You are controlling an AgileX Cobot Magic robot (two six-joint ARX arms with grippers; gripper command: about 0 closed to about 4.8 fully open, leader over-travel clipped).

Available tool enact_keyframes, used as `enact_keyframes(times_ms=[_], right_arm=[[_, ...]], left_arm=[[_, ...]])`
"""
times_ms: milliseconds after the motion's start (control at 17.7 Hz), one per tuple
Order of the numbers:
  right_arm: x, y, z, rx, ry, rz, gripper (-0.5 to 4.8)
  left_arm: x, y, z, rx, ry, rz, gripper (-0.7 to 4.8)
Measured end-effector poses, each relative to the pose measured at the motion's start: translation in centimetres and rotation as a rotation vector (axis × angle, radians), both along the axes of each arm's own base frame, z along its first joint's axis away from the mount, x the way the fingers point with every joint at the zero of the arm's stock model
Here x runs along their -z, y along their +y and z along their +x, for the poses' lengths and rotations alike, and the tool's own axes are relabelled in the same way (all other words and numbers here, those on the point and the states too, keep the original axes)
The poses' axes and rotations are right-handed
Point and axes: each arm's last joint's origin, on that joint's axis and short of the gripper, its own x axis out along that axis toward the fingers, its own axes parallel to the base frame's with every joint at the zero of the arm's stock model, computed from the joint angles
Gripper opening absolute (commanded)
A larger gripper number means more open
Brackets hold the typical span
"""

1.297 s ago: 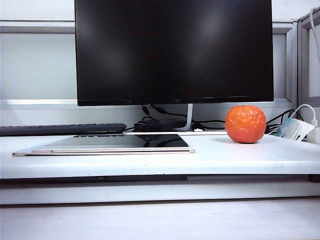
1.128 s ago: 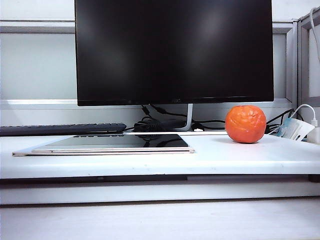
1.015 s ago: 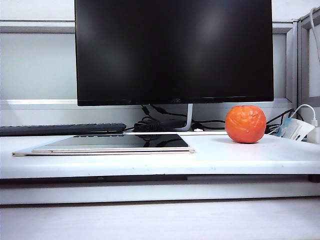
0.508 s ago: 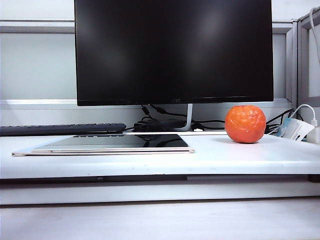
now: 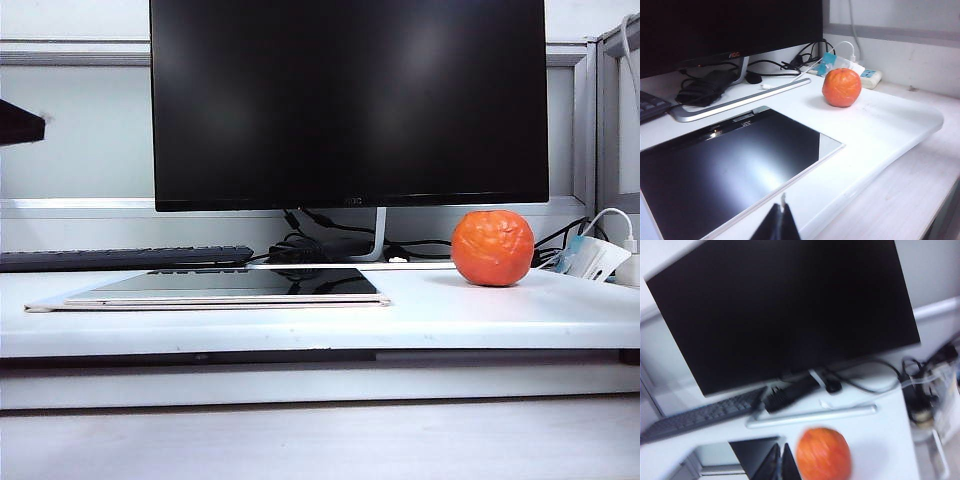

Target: Place the orange on the center of the mirror.

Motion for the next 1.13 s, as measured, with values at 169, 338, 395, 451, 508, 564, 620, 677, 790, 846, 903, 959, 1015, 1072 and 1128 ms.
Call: enact_keyframes(times_ms=[169, 338, 395, 451, 508, 564, 620, 677, 790, 846, 903, 959, 1015, 1072, 1128], right_arm=[[-3.6, 0.1, 0.2, 0.015, 0.001, -0.154, 3.69], [-4.4, 0.2, 3.5, 0.010, 0.120, -0.242, 4.79], [-4.0, 0.3, 4.4, 0.005, 0.169, -0.246, 4.79], [-3.4, 0.4, 5.5, 0.000, 0.204, -0.261, 4.79], [-2.8, 0.4, 7.1, -0.001, 0.222, -0.281, 4.79], [-2.3, 0.5, 8.1, -0.001, 0.227, -0.295, 4.79], [-1.9, 0.6, 9.4, -0.003, 0.238, -0.301, 4.79], [-1.5, 0.6, 11.0, -0.015, 0.260, -0.306, 4.79], [-1.1, 1.0, 13.5, -0.047, 0.302, -0.326, 4.79], [-0.7, 1.4, 14.6, -0.065, 0.329, -0.341, 4.79], [-0.4, 2.0, 16.0, -0.090, 0.350, -0.361, 4.79], [-0.1, 2.6, 17.3, -0.124, 0.367, -0.379, 4.79], [0.3, 3.2, 18.1, -0.152, 0.381, -0.388, 4.79], [0.4, 3.6, 18.4, -0.167, 0.387, -0.392, 4.79], [0.5, 4.3, 18.7, -0.187, 0.386, -0.399, 4.79]], left_arm=[[0.0, 0.0, 0.0, 0.000, 0.000, 0.000, -0.05], [0.0, 0.0, 0.0, -0.005, 0.000, 0.000, -0.05], [0.0, 0.0, 0.0, -0.007, 0.000, 0.000, -0.05], [0.0, 0.0, 0.0, -0.008, 0.000, 0.000, -0.05], [0.0, 0.0, 0.0, -0.007, 0.000, 0.000, -0.05], [0.0, 0.0, 0.0, -0.008, 0.000, 0.000, -0.05], [0.0, 0.0, 0.0, -0.008, 0.000, 0.000, -0.05], [0.0, 0.0, 0.0, -0.009, 0.000, 0.000, -0.05], [0.0, 0.0, 0.0, -0.008, 0.000, 0.000, -0.05], [0.0, 0.0, 0.0, -0.008, 0.000, 0.000, -0.05], [0.0, 0.0, 0.0, -0.009, 0.000, 0.000, -0.05], [0.0, 0.0, 0.0, -0.008, 0.000, 0.000, -0.05], [0.0, 0.0, 0.0, -0.008, 0.000, 0.000, -0.05], [0.0, 0.0, 0.0, -0.008, 0.000, 0.000, -0.05], [0.0, 0.0, 0.0, -0.008, 0.000, 0.000, -0.05]])
